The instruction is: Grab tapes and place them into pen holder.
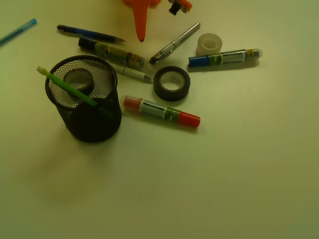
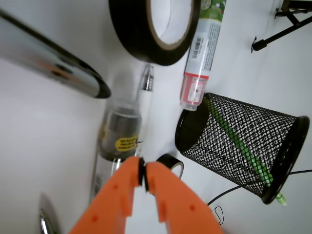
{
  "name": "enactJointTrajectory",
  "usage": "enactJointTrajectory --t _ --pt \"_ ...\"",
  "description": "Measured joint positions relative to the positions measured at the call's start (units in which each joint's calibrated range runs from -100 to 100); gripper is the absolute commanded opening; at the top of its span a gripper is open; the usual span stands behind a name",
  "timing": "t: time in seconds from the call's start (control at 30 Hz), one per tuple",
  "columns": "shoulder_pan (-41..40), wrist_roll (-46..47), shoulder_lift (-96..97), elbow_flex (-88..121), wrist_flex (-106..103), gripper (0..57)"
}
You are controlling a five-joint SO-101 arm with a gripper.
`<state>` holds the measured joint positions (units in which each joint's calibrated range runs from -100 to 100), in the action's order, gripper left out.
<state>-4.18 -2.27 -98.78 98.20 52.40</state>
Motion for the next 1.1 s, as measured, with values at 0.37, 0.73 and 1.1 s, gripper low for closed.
enactJointTrajectory --t 0.37,0.73,1.1 --pt "1.8 -2.8 0.1 -6.5 -0.1 37.3" --pt "11.9 -5.2 3.3 -15.9 7.8 37.4" --pt "14.9 -5.4 38.8 -40.8 9.0 37.3"
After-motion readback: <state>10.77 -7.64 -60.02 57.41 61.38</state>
